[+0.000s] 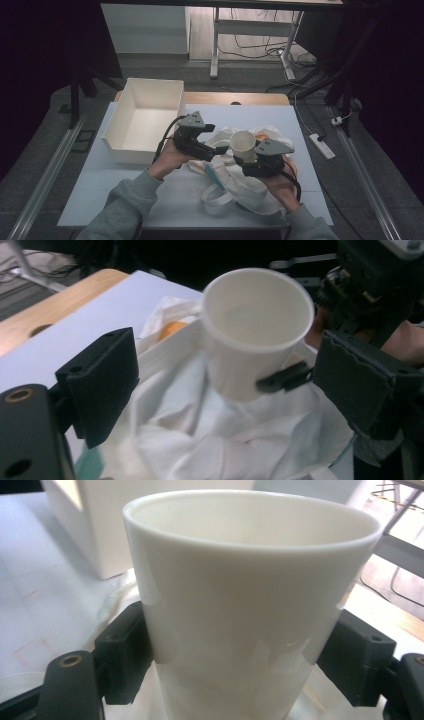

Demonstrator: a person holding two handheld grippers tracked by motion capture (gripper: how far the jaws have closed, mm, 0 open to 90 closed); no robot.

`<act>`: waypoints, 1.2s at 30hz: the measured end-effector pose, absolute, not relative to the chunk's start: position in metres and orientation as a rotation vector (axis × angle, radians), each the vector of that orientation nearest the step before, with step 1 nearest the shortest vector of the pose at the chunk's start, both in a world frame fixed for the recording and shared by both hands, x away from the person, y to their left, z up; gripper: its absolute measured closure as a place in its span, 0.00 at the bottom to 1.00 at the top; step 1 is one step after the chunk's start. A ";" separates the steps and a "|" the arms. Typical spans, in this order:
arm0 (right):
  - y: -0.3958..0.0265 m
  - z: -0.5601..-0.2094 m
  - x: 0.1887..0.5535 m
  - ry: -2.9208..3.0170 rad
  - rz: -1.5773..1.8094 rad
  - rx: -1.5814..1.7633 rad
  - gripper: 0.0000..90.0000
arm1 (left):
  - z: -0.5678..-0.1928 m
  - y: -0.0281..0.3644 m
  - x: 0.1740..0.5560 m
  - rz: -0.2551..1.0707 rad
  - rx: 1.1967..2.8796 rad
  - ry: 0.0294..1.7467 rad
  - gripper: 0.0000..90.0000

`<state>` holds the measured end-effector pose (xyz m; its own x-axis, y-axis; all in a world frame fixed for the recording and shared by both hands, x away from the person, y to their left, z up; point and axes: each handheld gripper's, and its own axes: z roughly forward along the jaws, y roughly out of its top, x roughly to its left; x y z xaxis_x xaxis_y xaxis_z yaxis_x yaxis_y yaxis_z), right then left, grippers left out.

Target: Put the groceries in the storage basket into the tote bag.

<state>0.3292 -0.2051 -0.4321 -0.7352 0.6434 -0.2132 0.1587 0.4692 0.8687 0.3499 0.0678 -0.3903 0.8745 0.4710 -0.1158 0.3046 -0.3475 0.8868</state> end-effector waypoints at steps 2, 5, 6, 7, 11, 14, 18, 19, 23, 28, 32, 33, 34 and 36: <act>-0.210 -0.431 0.331 2.178 1.221 0.689 0.24 | -0.390 0.074 0.351 0.219 1.964 0.593 0.13; -0.217 -0.431 0.335 2.163 1.218 0.728 0.24 | -0.393 0.082 0.354 0.239 1.969 0.630 0.14; -0.220 -0.433 0.337 2.159 1.216 0.746 0.24 | -0.394 0.083 0.355 0.240 1.972 0.638 0.14; -0.221 -0.434 0.339 2.159 1.213 0.763 0.24 | -0.395 0.085 0.355 0.243 1.978 0.645 0.14; -0.223 -0.443 0.344 2.183 1.217 0.809 0.24 | -0.399 0.089 0.356 0.260 1.994 0.664 0.14; -0.220 -0.450 0.346 2.216 1.199 0.805 0.24 | -0.400 0.091 0.357 0.260 1.995 0.672 0.15; -0.209 -0.464 0.346 2.280 1.163 0.797 0.24 | -0.402 0.093 0.358 0.263 2.000 0.680 0.15; -0.208 -0.467 0.347 2.293 1.152 0.795 0.24 | -0.403 0.094 0.358 0.262 2.000 0.686 0.15; -0.202 -0.480 0.349 2.334 1.126 0.805 0.24 | -0.403 0.097 0.359 0.264 1.998 0.695 0.15; -0.193 -0.491 0.352 2.362 1.099 0.786 0.25 | -0.404 0.098 0.360 0.265 1.999 0.700 0.15; -0.191 -0.492 0.355 2.360 1.105 0.765 0.25 | -0.406 0.097 0.360 0.264 2.005 0.700 0.15; -0.192 -0.494 0.356 2.366 1.102 0.763 0.25 | -0.406 0.097 0.360 0.264 2.007 0.701 0.15; -0.192 -0.495 0.357 2.369 1.101 0.764 0.25 | -0.406 0.097 0.360 0.263 2.007 0.702 0.15; -0.194 -0.496 0.358 2.379 1.079 0.767 0.25 | -0.407 0.097 0.360 0.264 2.006 0.704 0.15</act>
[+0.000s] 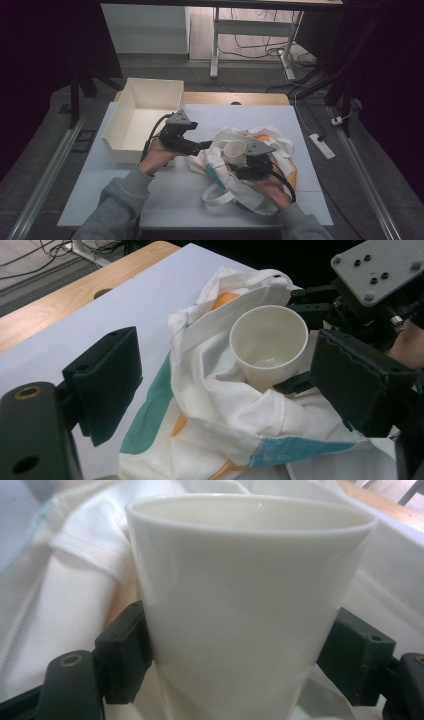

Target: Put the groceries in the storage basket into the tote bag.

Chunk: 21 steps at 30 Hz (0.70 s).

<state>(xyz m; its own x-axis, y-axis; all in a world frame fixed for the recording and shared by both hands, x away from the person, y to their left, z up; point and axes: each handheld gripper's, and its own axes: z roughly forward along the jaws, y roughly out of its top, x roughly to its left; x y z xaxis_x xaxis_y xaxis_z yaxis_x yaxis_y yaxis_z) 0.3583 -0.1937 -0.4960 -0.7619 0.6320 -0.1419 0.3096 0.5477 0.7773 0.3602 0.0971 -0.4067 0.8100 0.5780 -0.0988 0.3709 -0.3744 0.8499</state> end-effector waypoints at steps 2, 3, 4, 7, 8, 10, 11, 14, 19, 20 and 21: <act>-0.197 -0.495 0.359 2.396 1.081 0.767 0.25 | -0.407 0.098 0.360 0.264 2.005 0.707 0.15; -0.199 -0.495 0.360 2.408 1.078 0.778 0.25 | -0.407 0.098 0.360 0.265 2.005 0.709 0.15; -0.202 -0.494 0.361 2.416 1.077 0.792 0.25 | -0.407 0.099 0.360 0.266 2.005 0.709 0.15; -0.210 -0.493 0.361 2.424 1.067 0.828 0.25 | -0.407 0.101 0.359 0.268 2.002 0.713 0.15; -0.213 -0.493 0.361 2.430 1.063 0.839 0.25 | -0.407 0.101 0.359 0.269 2.001 0.713 0.15; -0.216 -0.492 0.358 2.439 1.039 0.854 0.25 | -0.407 0.102 0.359 0.271 2.001 0.714 0.15; -0.216 -0.492 0.357 2.440 1.030 0.845 0.25 | -0.407 0.102 0.359 0.271 2.001 0.715 0.16; -0.216 -0.491 0.354 2.438 1.010 0.839 0.25 | -0.408 0.102 0.359 0.272 2.003 0.714 0.16; -0.216 -0.495 0.354 2.410 1.054 0.815 0.25 | -0.409 0.101 0.359 0.270 2.009 0.712 0.16; -0.215 -0.495 0.355 2.409 1.054 0.816 0.25 | -0.409 0.100 0.359 0.270 2.009 0.713 0.16; -0.213 -0.495 0.355 2.406 1.053 0.808 0.25 | -0.409 0.100 0.359 0.271 2.010 0.712 0.16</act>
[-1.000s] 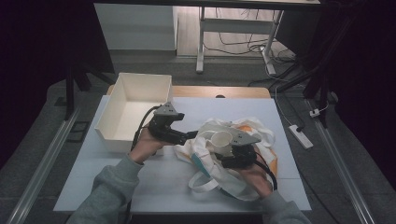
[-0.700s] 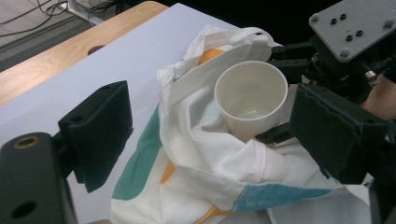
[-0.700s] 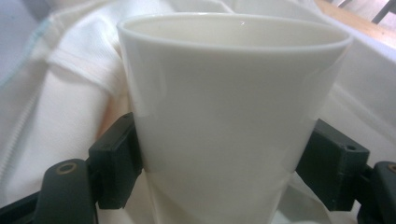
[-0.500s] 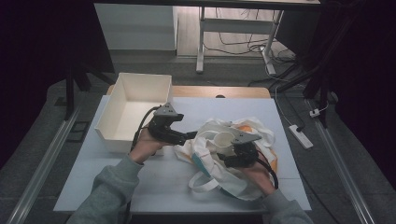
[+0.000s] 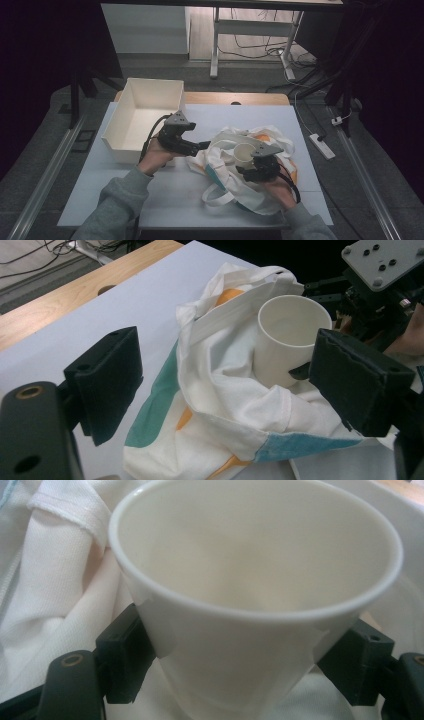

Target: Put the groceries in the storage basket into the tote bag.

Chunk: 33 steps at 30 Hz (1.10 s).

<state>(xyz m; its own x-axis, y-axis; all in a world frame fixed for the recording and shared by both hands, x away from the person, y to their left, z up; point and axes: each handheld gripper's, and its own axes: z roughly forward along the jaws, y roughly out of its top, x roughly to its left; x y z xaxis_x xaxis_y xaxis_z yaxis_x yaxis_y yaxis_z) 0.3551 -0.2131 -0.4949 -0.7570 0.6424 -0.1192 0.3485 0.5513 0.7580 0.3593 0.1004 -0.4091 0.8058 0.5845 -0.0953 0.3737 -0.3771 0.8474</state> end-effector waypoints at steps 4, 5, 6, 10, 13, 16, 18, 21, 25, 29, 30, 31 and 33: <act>-0.205 -0.496 0.358 2.404 1.053 0.763 0.25 | -0.409 0.101 0.360 0.271 2.008 0.714 0.16; -0.203 -0.496 0.358 2.404 1.054 0.754 0.25 | -0.409 0.101 0.360 0.271 2.007 0.714 0.16; -0.201 -0.496 0.359 2.406 1.055 0.750 0.25 | -0.410 0.101 0.360 0.271 2.008 0.714 0.16; -0.201 -0.497 0.361 2.414 1.070 0.745 0.25 | -0.410 0.101 0.360 0.272 2.011 0.715 0.16; -0.205 -0.497 0.363 2.437 1.077 0.764 0.25 | -0.411 0.101 0.360 0.272 2.012 0.716 0.16; -0.210 -0.496 0.365 2.466 1.075 0.802 0.23 | -0.410 0.101 0.360 0.272 2.012 0.712 0.16; -0.209 -0.498 0.366 2.479 1.020 0.801 0.16 | -0.410 0.101 0.360 0.271 2.013 0.709 0.16; -0.206 -0.501 0.366 2.494 0.972 0.806 0.12 | -0.411 0.100 0.360 0.272 2.017 0.706 0.16; -0.210 -0.494 0.363 2.459 1.004 0.822 0.08 | -0.411 0.102 0.358 0.272 2.020 0.706 0.16; -0.219 -0.482 0.354 2.412 1.062 0.821 0.07 | -0.414 0.103 0.355 0.275 2.030 0.710 0.16; -0.222 -0.479 0.351 2.398 1.073 0.815 0.08 | -0.415 0.103 0.355 0.280 2.034 0.714 0.16; -0.224 -0.476 0.349 2.388 1.082 0.817 0.08 | -0.416 0.103 0.354 0.287 2.037 0.717 0.16; -0.229 -0.471 0.346 2.368 1.103 0.823 0.08 | -0.416 0.102 0.353 0.300 2.041 0.721 0.16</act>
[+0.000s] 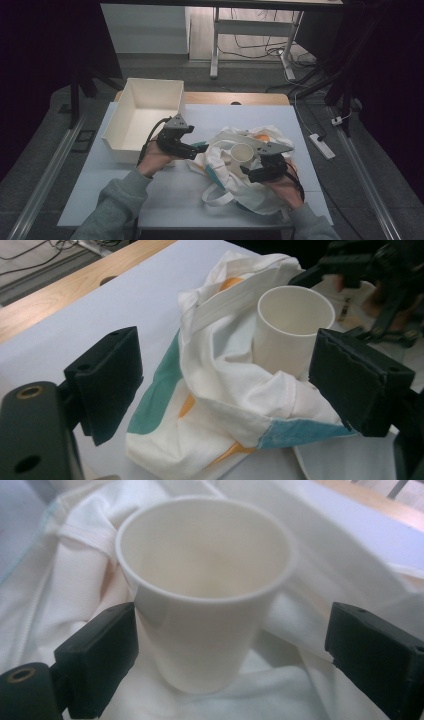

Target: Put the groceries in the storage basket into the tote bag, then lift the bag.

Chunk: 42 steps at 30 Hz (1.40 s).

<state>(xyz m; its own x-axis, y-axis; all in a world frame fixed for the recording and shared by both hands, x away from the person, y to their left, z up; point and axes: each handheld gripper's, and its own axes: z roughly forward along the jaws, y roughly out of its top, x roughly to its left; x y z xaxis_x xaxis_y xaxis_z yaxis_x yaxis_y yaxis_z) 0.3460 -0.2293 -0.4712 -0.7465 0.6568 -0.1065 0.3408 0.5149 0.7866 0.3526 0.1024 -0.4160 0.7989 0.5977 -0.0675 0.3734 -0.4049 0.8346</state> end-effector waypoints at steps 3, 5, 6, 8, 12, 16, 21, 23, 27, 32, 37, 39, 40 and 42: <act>-0.237 -0.466 0.342 2.336 1.136 0.829 0.09 | -0.416 0.102 0.348 0.308 2.031 0.719 0.17; -0.242 -0.464 0.339 2.327 1.148 0.824 0.10 | -0.416 0.103 0.344 0.316 2.032 0.716 0.18; -0.244 -0.464 0.337 2.322 1.158 0.824 0.10 | -0.416 0.103 0.342 0.322 2.032 0.716 0.18; -0.248 -0.462 0.334 2.309 1.178 0.822 0.12 | -0.418 0.104 0.340 0.328 2.038 0.718 0.19; -0.254 -0.459 0.327 2.284 1.219 0.804 0.14 | -0.421 0.107 0.335 0.313 2.036 0.725 0.21; -0.260 -0.459 0.325 2.266 1.232 0.818 0.17 | -0.422 0.110 0.331 0.310 2.035 0.734 0.21; -0.268 -0.458 0.323 2.240 1.237 0.826 0.20 | -0.425 0.115 0.328 0.316 2.027 0.761 0.21; -0.271 -0.456 0.322 2.226 1.236 0.826 0.21 | -0.427 0.117 0.328 0.317 2.026 0.775 0.21; -0.276 -0.456 0.322 2.215 1.237 0.836 0.23 | -0.429 0.118 0.326 0.323 2.025 0.787 0.22; -0.277 -0.455 0.320 2.203 1.223 0.839 0.24 | -0.429 0.116 0.326 0.330 2.028 0.789 0.22; -0.278 -0.456 0.319 2.201 1.200 0.843 0.25 | -0.432 0.110 0.329 0.332 2.032 0.810 0.22; -0.279 -0.456 0.319 2.201 1.197 0.850 0.25 | -0.433 0.107 0.330 0.327 2.027 0.821 0.23; -0.279 -0.456 0.319 2.201 1.196 0.851 0.25 | -0.433 0.106 0.330 0.326 2.023 0.827 0.23; -0.279 -0.456 0.319 2.200 1.194 0.851 0.26 | -0.434 0.102 0.331 0.324 2.017 0.835 0.24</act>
<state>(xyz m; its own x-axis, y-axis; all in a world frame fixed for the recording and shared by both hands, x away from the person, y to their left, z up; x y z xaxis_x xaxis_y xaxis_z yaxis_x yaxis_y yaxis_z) 0.3190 -0.2788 -0.4559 -0.6836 0.7192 -0.1244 0.2877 0.4221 0.8597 0.3314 0.1023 -0.4335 0.7374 0.6694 -0.0905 0.4333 -0.3660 0.8236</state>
